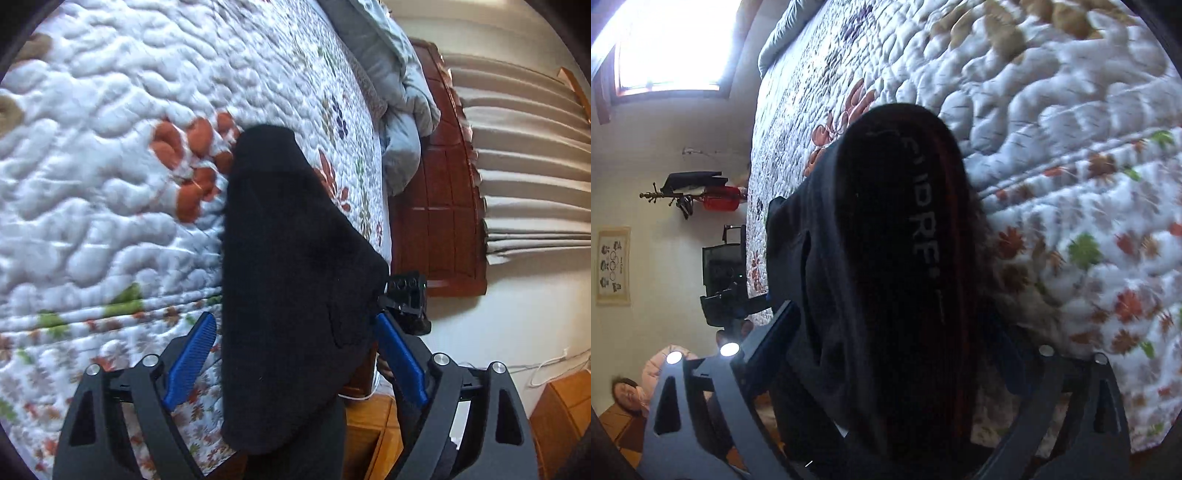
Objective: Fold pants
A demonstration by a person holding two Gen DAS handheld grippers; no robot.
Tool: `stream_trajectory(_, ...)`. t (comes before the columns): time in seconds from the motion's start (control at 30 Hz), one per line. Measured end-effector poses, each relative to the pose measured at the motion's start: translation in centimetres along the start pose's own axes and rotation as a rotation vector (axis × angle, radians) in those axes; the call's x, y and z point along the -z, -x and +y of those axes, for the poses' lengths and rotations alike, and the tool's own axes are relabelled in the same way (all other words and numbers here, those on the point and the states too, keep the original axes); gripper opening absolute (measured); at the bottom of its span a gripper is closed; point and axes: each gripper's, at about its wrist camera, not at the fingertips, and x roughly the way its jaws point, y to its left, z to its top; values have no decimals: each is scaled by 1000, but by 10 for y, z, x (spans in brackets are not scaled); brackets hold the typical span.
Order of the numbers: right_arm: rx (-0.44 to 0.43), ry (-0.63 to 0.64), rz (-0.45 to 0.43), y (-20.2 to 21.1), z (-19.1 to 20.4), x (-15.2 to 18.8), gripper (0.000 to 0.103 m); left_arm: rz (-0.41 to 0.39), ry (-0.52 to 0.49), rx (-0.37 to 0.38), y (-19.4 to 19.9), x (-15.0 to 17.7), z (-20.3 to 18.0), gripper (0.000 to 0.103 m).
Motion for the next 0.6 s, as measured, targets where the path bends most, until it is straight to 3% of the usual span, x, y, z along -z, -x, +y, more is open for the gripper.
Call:
stream_trajectory(0.17, -9, 24, 4, 0, 8, 0, 100, 48, -7, -23, -21, 2, 1, 88)
stream_trajectory(0.37, -7, 46, -8, -4, 17, 1, 100, 49, -15, -50, -34, 3, -2, 86)
stream_trajectory(0.47, 34, 87, -8, -11, 28, 5, 98, 49, -47, -110, -37, 3, -8, 67)
stream_trajectory(0.53, 81, 118, -9, -15, 36, 5, 84, 41, -58, -163, -36, 4, -8, 53)
stream_trajectory(0.6, 100, 111, -17, -12, 35, 8, 59, 25, -46, -174, -32, 6, -5, 44)
